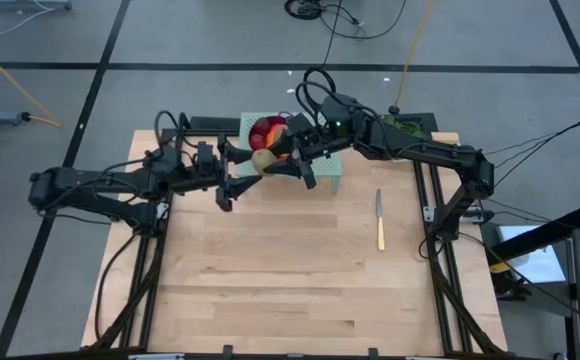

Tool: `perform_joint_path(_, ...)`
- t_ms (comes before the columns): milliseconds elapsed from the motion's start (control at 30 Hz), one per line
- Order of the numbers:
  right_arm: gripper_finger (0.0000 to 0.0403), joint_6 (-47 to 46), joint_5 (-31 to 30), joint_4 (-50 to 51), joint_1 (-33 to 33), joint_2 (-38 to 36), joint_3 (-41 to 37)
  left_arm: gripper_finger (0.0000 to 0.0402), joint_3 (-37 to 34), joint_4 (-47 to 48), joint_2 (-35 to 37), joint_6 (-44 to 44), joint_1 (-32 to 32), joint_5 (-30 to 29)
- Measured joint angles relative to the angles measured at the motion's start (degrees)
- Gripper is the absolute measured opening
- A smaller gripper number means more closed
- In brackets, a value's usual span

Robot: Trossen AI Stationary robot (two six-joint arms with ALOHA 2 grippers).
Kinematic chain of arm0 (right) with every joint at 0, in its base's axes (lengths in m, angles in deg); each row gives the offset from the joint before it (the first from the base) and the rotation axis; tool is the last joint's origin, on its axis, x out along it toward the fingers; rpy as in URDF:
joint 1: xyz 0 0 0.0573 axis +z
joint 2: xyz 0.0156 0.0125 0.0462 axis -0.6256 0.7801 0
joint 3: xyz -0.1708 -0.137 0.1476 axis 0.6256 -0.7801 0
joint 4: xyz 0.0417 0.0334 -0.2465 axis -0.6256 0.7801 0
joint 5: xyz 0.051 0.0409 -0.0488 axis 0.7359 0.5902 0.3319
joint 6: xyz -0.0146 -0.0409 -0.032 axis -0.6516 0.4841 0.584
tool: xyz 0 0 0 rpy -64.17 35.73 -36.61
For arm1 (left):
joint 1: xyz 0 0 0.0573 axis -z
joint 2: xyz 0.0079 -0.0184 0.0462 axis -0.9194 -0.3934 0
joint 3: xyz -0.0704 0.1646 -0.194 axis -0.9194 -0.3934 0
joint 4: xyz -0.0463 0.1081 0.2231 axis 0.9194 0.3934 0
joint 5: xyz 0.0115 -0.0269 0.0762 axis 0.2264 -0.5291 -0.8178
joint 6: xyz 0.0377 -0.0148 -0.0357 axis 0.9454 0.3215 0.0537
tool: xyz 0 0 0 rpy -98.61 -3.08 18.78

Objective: Pick & Place Fruit
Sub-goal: Put the kiwi into the violet strainer bowl on the shelf

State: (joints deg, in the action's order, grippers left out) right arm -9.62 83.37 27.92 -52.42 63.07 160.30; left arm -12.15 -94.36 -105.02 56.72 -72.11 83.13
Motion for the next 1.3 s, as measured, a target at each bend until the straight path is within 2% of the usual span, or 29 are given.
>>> perform_joint_path(200, 0.0201, -0.02, -0.13, 0.02, -0.02, 0.0, 0.0, 0.0308, 0.08, -2.67, -2.92, -1.43, 0.0, 0.07)
perform_joint_path(733, 0.0201, -0.02, -0.55, -0.16, 0.6, 0.07, -0.02, 0.0308, 0.15, -6.31, -5.04, -2.73, -0.42, 0.41)
perform_joint_path(800, 0.0201, 0.0, -1.1, -0.43, 0.63, 0.07, -0.02, 0.0308, 1.84, -5.8, -6.13, -2.81, -0.49, 0.42)
perform_joint_path(1067, 0.0201, -0.02, -1.55, -0.29, 0.78, 0.07, -0.05, 0.0308, 8.7, 6.04, -8.69, -2.45, -1.27, 1.71)
perform_joint_path(1300, 0.0201, -0.02, -1.75, 0.46, 0.83, 0.07, -0.04, 0.0308, 9.22, 8.46, -7.98, -2.34, -1.44, 1.81)
